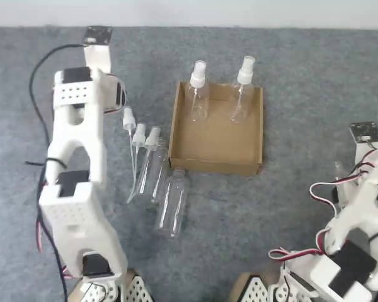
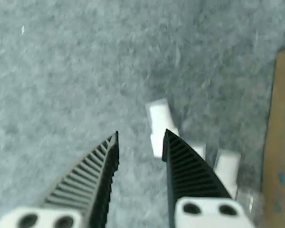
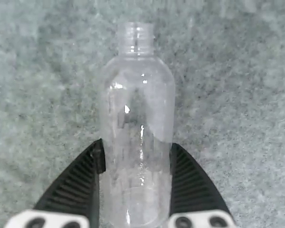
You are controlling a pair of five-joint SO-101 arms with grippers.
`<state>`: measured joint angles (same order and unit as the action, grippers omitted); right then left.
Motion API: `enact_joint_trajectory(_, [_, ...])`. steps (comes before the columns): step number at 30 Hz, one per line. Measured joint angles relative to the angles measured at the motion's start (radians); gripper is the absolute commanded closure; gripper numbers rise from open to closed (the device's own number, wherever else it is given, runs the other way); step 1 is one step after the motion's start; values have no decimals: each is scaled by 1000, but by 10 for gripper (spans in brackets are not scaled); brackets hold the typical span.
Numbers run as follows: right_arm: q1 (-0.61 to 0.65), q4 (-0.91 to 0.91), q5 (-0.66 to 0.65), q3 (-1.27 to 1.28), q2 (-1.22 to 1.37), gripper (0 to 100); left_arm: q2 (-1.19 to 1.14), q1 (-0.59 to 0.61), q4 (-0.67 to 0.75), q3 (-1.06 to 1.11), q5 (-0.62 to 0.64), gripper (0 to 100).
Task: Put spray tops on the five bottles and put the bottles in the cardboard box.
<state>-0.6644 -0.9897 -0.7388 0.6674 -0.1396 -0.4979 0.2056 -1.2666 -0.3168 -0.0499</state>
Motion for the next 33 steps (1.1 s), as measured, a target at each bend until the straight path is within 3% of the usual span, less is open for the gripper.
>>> enact_joint_trajectory(14, [0,0,-3,0,0,992,-362,-17,-3,-313,57,838])
enact_joint_trajectory(26, [0,0,-3,-2,0,992,-385,-18,-130,-321,60,896])
enact_joint_trajectory(33, [0,0,-3,-2,0,992,-385,-18,-158,-322,35,989])
